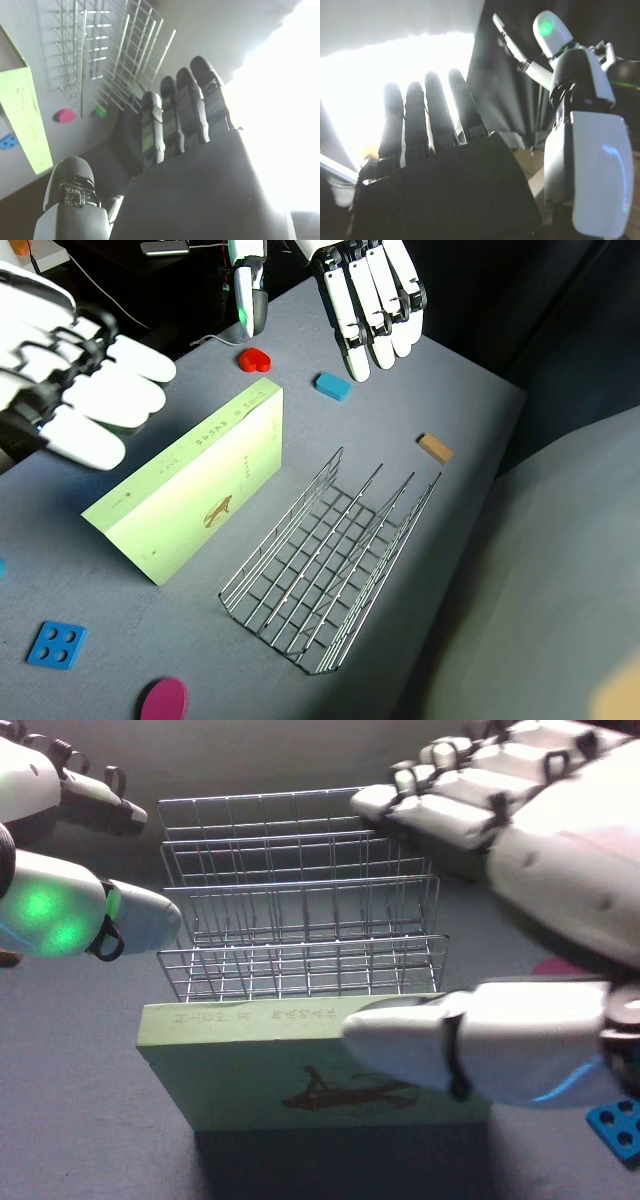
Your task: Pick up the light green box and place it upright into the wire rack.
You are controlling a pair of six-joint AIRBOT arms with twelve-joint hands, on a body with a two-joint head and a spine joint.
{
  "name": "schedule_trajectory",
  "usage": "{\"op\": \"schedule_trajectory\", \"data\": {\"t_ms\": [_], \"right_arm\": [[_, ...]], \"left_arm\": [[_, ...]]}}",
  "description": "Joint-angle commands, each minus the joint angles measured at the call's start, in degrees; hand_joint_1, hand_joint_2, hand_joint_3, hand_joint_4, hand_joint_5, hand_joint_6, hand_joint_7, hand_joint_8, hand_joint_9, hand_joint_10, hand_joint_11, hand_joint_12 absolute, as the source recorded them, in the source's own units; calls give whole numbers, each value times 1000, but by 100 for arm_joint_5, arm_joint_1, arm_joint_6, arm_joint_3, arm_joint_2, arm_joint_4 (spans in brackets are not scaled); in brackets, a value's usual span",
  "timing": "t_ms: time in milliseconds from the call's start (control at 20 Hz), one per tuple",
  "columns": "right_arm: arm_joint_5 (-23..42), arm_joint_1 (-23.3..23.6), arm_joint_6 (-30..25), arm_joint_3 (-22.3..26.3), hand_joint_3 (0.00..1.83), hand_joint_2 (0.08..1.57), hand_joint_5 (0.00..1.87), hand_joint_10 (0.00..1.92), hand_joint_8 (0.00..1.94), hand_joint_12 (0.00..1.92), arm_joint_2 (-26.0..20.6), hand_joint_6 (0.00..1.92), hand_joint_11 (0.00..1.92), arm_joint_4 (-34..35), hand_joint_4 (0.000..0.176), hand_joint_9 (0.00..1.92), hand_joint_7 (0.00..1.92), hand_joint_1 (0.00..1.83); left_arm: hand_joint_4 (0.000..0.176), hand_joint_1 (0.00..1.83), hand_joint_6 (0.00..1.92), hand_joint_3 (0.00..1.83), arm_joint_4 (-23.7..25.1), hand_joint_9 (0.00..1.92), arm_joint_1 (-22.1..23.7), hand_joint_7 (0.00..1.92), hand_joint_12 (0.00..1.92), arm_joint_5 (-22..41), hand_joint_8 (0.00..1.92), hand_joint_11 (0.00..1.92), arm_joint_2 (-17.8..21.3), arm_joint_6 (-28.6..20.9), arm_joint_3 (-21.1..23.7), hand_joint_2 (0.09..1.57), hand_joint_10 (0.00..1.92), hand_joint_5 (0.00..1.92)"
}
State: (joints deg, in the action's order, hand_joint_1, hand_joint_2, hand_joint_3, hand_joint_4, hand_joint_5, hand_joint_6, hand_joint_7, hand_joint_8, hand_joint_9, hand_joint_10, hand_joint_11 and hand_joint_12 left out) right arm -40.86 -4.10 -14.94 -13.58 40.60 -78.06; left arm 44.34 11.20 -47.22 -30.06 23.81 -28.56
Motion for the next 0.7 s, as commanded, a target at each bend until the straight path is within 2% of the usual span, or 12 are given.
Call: {"op": "schedule_trajectory", "data": {"t_ms": [0, 50, 100, 350, 500, 650], "right_arm": [[-112, 108, 144, -72, 5, 1022, 74, 2, 1, 527, 76, 3, 0, -77, 2, 47, 93, 15], [-404, 197, 522, -250, 0, 1013, 74, 2, 1, 533, 378, 2, 0, 610, 1, 47, 93, 47], [-593, 240, 714, -352, 0, 1007, 73, 2, 1, 536, 580, 2, 0, 950, 0, 47, 93, 99], [-1042, 353, 761, -532, 0, 946, 134, 5, 8, 567, 1369, 13, 0, 959, 0, 68, 144, 444], [-1054, 428, 479, -747, 0, 957, 140, 6, 8, 568, 1784, 9, 0, 961, 0, 78, 161, 569], [-1148, 582, 356, -1118, 0, 925, 147, 10, 5, 570, 2164, 9, 0, 1503, 0, 94, 163, 697]], "left_arm": [[50, 60, 3, 6, 348, 196, 66, 275, 647, 341, 10, 0, 40, 19, 1, 1145, 2, 275], [50, 60, 2, 5, 365, 197, 70, 276, 646, 305, 10, 0, 49, 19, 0, 1145, 2, 275], [48, 61, 2, 5, 389, 199, 74, 276, 646, 271, 9, 0, 64, 21, 2, 1145, 3, 275], [25, 56, 1, 2, 539, 230, 159, 294, 701, 127, 3, 0, 285, 27, -4, 1155, 5, 287], [19, 58, 0, 2, 557, 231, 236, 293, 700, 31, 2, 0, 339, 188, -41, 1156, 5, 282], [17, 60, 0, 1, 557, 231, 327, 292, 695, 7, 1, 0, 341, 316, -52, 1156, 4, 282]]}}
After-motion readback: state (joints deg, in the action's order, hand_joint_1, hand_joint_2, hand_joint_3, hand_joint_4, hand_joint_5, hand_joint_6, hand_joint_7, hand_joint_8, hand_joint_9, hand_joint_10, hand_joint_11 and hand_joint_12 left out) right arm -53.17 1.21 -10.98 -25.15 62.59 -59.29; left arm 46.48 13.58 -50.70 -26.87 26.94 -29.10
